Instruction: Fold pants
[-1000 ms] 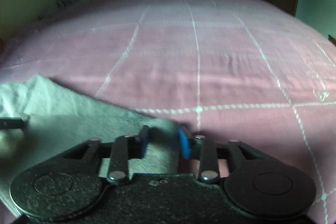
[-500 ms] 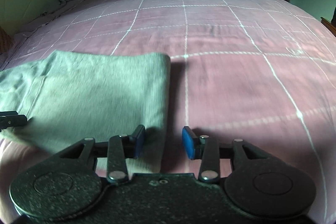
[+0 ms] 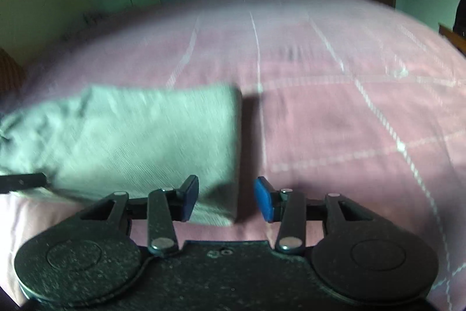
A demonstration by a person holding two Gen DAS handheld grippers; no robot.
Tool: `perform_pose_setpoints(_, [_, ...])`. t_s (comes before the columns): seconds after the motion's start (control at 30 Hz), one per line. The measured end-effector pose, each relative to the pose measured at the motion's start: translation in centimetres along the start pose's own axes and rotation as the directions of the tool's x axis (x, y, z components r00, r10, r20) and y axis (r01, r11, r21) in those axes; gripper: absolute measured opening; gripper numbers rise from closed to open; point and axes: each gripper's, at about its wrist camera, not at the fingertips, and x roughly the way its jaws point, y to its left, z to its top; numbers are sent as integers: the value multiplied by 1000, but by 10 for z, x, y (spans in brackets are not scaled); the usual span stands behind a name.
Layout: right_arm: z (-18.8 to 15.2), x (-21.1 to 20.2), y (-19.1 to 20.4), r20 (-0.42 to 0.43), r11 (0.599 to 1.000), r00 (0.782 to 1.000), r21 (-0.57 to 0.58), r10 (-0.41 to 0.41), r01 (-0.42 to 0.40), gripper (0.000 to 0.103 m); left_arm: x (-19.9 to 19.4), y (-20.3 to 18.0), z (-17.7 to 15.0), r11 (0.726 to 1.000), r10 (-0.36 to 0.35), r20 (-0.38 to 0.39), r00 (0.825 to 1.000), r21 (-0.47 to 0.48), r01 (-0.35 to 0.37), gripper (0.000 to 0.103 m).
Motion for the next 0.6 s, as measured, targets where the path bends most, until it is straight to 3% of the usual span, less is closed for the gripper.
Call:
perform_pose_setpoints(0.13, [-12, 21, 0, -89, 1000, 996, -6, -7, 7, 44, -1, -4, 0, 1000, 19, -4, 1000, 21, -19, 72])
perform_pose_setpoints(0.2, [-7, 10, 0, -51, 999, 999, 29, -17, 19, 44, -5, -5, 2, 1000, 22, 4, 1000, 20, -22, 72])
perform_pose_setpoints(0.27, [-5, -4, 5, 14, 1000, 1000, 9, -4, 4, 45, -1, -6, 1, 999, 28, 0, 1000, 30, -28, 72])
perform_pose_setpoints(0.3, [-4, -3, 8, 8, 1000, 1000, -14, -3, 3, 46, 1, -7, 0, 999, 30, -1, 1000, 32, -30, 73])
perform_pose_setpoints(0.37, [-9, 14, 13, -97, 998, 995, -60, -30, 24, 46, 3, -7, 0, 999, 30, -4, 1000, 37, -30, 74])
perform_pose_setpoints(0.47, [-10, 17, 10, -115, 1000, 993, -24, -22, 19, 48, 4, -6, 1, 999, 21, -9, 1000, 38, -21, 74])
perform_pose_setpoints(0.53, [-8, 12, 9, -93, 1000, 995, -6, -24, 24, 48, 3, -5, 2, 999, 16, -9, 1000, 36, -16, 74])
perform_pose_setpoints(0.6, [-5, -1, 11, -7, 999, 999, -10, -31, 31, 48, 3, -6, 1, 999, 18, -7, 1000, 47, -18, 74])
